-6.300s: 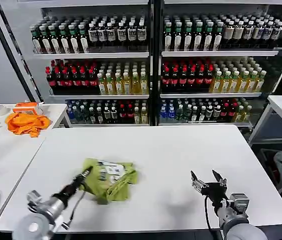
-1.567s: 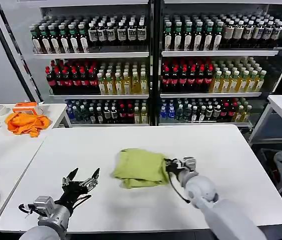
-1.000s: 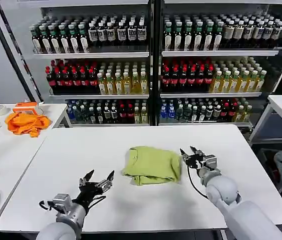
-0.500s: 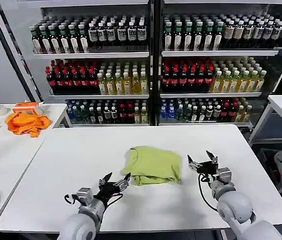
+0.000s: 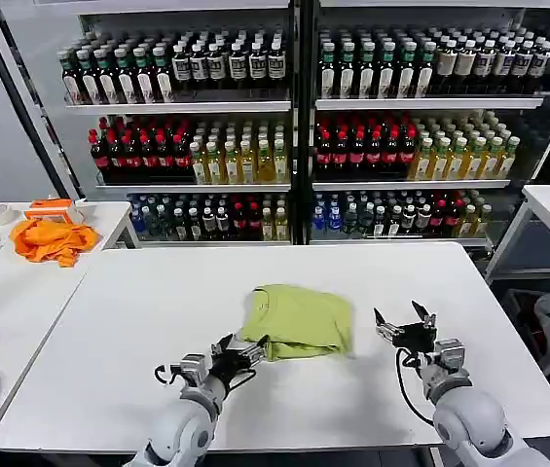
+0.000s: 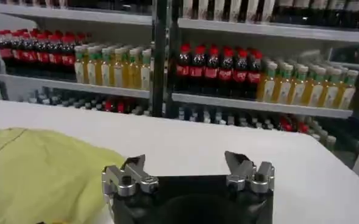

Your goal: Fold and organize the clothes.

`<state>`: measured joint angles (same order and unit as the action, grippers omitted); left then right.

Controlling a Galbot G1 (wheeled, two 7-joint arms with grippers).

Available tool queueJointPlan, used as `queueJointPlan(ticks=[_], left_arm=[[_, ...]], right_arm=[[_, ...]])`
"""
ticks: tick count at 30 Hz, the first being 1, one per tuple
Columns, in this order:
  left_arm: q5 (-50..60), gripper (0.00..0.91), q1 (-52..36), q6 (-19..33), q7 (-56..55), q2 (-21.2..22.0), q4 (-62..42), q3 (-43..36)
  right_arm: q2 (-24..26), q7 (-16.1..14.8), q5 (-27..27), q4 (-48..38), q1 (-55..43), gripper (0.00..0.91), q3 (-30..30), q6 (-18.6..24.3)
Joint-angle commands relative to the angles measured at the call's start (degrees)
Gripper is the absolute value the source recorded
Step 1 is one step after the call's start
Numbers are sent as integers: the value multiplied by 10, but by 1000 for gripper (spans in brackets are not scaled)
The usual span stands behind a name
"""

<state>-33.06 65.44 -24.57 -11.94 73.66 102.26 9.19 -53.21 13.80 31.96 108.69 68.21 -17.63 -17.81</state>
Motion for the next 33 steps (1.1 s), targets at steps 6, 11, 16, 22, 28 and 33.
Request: queueJointPlan(ticks=[6,11,16,22,28,33], left_arm=[[-12,20,-24,16,-4,9,-41,-22],[-29,20,-25,18,2,8,-45,-20],[-47,20,-24,19,3,6,-43,-15],[-59,20,-10,24,17,-3,-6,-13],[-69,20,9,25,21,-15,52,-12],[-78,20,24,21,17,-23,93,-10]], right_arm=[[-2,3,8,8,19,907,-13,2],[-5,4,11,7,21,907,-15,2],[-7,5,10,7,22,907,-14,2],[-8,6,11,5,23,907,-14,3],[-8,6,12,1,20,907,-10,3],[-8,7,12,-2,16,907,-7,3]])
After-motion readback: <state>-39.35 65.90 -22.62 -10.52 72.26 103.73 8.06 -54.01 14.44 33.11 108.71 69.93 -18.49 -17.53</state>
